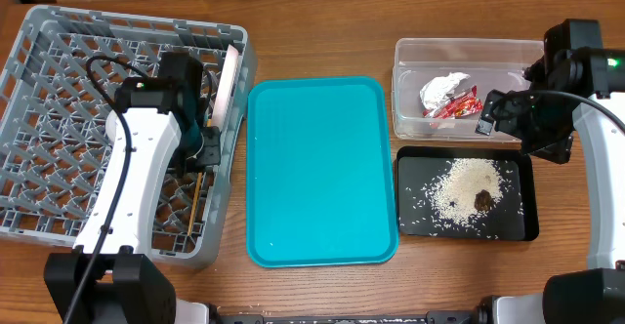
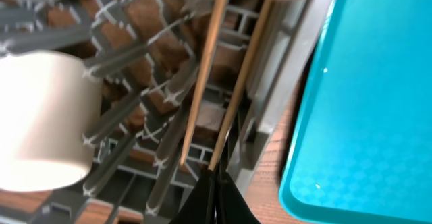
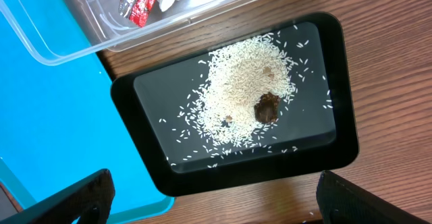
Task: Sort waste into correct bins and load items into the dishwasher
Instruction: 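Carry the second chopstick with the left gripper into the rack beside the first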
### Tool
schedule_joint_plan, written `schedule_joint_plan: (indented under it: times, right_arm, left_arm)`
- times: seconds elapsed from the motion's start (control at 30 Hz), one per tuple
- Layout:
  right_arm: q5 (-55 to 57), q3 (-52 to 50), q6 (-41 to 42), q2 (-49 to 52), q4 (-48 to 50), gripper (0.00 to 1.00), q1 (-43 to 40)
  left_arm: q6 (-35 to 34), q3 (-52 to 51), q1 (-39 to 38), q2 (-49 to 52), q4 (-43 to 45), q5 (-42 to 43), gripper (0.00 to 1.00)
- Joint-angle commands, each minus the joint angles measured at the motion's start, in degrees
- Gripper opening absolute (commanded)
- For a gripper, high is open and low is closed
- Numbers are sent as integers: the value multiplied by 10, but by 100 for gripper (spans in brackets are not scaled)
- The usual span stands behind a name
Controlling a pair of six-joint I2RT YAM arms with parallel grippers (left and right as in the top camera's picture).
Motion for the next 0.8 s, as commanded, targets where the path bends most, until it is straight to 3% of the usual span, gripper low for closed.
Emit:
schedule_joint_plan:
  times: [0.0, 0.2, 0.77]
  right_arm:
    - [3, 6, 2, -3, 1, 97, -1]
    - [3, 6, 2, -3, 1, 97, -1]
    - [3, 6, 2, -3, 1, 97, -1]
  left_arm:
    - [-37, 12, 15, -13, -9, -4, 4]
    - [-43, -10, 44, -13, -13, -5, 4]
    - [-41, -111, 66, -12, 130, -19, 4]
